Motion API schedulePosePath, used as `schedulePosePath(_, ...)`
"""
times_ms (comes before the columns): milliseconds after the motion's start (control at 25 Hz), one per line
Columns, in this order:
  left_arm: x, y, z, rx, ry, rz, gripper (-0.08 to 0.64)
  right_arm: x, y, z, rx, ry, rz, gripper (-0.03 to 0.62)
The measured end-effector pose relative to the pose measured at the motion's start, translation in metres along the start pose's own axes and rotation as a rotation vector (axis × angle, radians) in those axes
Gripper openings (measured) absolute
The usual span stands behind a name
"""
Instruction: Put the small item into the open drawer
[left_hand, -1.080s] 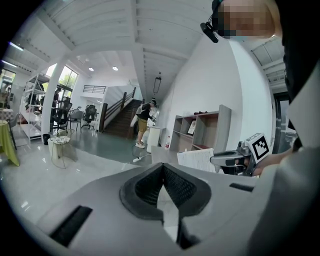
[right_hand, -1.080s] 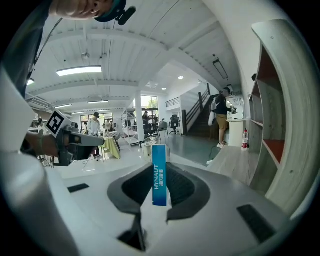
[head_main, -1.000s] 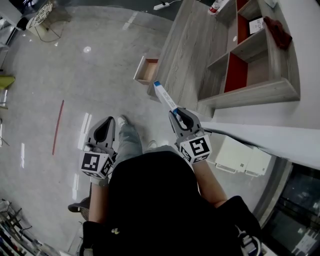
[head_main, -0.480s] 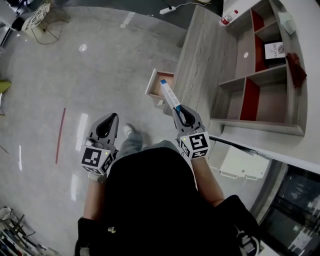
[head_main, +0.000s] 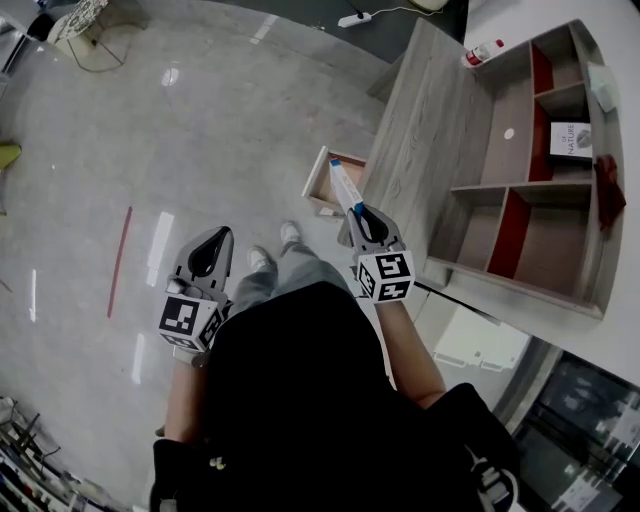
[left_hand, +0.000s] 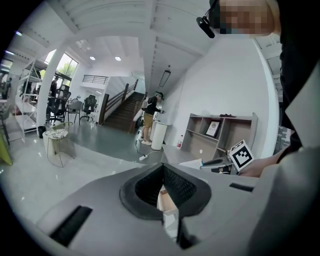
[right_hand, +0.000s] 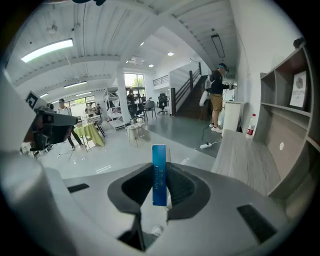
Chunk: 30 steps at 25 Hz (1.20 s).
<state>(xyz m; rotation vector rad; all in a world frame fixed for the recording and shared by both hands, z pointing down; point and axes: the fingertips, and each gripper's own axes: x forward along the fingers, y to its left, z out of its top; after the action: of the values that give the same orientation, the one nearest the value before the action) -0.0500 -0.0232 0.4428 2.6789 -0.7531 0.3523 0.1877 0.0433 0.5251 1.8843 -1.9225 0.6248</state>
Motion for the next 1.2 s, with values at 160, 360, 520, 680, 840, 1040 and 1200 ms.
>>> schedulePosePath(160,0.013,0.011,0.002,-0.023,0.007,0.039,0.003,0.028,-0.014,-0.004,-0.005,0.057,0.004,0.086)
schedulePosePath(360,0.027,0.024,0.006,-0.058,0.017,0.085,0.003,0.073,-0.035,-0.017,-0.036,0.141,-0.020,0.084)
schedulePosePath(520,0.029,0.035,0.004,-0.078,0.041,0.130,0.003,0.107,-0.048,-0.034,-0.029,0.209,-0.034,0.084)
schedulePosePath(680,0.027,0.044,-0.002,-0.101,0.059,0.185,0.003,0.137,-0.056,-0.057,-0.026,0.286,-0.036,0.084)
schedulePosePath(840,0.027,0.051,-0.007,-0.122,0.079,0.222,0.003,0.160,-0.065,-0.082,0.009,0.362,-0.058,0.084)
schedulePosePath(1040,0.020,0.059,-0.015,-0.158,0.109,0.268,0.003,0.182,-0.074,-0.108,0.045,0.441,-0.109,0.086)
schedulePosePath(1200,0.014,0.063,-0.021,-0.157,0.108,0.291,0.003,0.195,-0.082,-0.128,0.087,0.489,-0.143,0.086)
